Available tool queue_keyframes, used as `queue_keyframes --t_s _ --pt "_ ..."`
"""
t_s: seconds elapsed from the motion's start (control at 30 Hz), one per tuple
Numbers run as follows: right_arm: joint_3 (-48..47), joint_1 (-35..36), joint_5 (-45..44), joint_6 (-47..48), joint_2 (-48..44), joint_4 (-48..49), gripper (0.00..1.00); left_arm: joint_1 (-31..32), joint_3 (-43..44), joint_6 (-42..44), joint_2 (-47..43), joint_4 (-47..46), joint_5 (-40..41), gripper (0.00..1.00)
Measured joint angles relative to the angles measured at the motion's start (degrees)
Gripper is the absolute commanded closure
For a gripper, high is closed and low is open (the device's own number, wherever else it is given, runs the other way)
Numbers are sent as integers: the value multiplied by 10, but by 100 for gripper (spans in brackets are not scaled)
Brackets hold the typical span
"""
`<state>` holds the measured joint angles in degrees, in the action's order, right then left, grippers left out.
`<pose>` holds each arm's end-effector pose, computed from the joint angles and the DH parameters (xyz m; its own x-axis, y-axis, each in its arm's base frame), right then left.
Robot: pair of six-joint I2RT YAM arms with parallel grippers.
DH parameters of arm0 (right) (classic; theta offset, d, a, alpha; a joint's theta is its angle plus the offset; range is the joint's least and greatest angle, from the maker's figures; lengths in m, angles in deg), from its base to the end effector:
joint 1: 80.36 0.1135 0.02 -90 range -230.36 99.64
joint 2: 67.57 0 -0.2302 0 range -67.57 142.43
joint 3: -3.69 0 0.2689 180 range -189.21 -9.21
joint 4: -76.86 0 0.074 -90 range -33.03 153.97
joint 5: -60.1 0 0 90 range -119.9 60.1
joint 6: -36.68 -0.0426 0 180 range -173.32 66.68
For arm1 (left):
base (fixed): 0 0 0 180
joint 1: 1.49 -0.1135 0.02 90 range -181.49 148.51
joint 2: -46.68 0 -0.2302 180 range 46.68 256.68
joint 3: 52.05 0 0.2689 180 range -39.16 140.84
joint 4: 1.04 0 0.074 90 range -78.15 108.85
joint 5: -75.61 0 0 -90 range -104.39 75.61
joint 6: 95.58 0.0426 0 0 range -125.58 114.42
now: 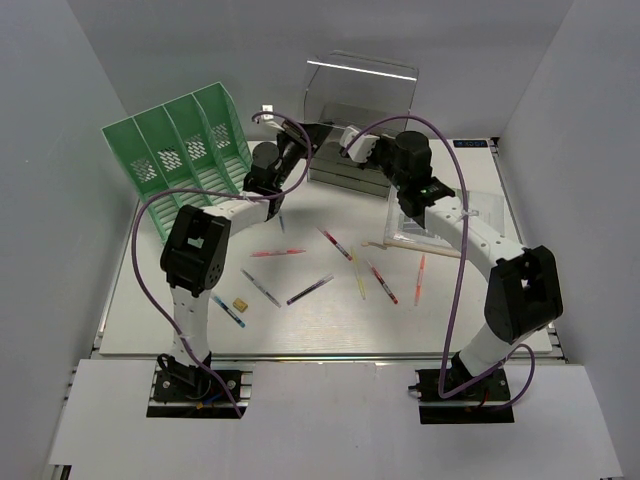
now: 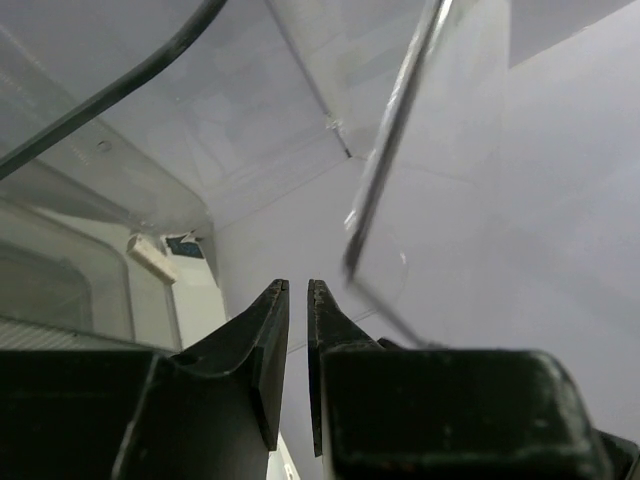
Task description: Organize the desk
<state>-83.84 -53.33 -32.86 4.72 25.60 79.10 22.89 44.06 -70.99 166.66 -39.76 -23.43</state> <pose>0.3722 0.1874 0.3100 0.3181 -0.7889 -0.5258 -0.2608 0.4604 -0.8485 0.4464 -0.2097 0.2338 -0.3993 -0.8050 -0.4388 0.4395 0.2520 -0.8622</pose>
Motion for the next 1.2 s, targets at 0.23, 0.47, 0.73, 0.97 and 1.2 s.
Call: queue_keyframes --t_s 0.23,0.47,0.73,0.97,1.2 --pt "-7 0 -3 11 1 0 89 0 -63 3 -30 11 9 70" --pt "-7 0 -3 12 1 -1 89 0 -185 33 -130 42 12 53" --pt "-7 -2 -3 11 1 -1 88 7 -222 151 -343 353 48 40" --pt "-7 -10 -3 9 8 -2 88 21 -227 181 -481 659 153 36" --pt "-7 -12 -2 9 12 -5 87 20 -223 104 -470 947 235 30"
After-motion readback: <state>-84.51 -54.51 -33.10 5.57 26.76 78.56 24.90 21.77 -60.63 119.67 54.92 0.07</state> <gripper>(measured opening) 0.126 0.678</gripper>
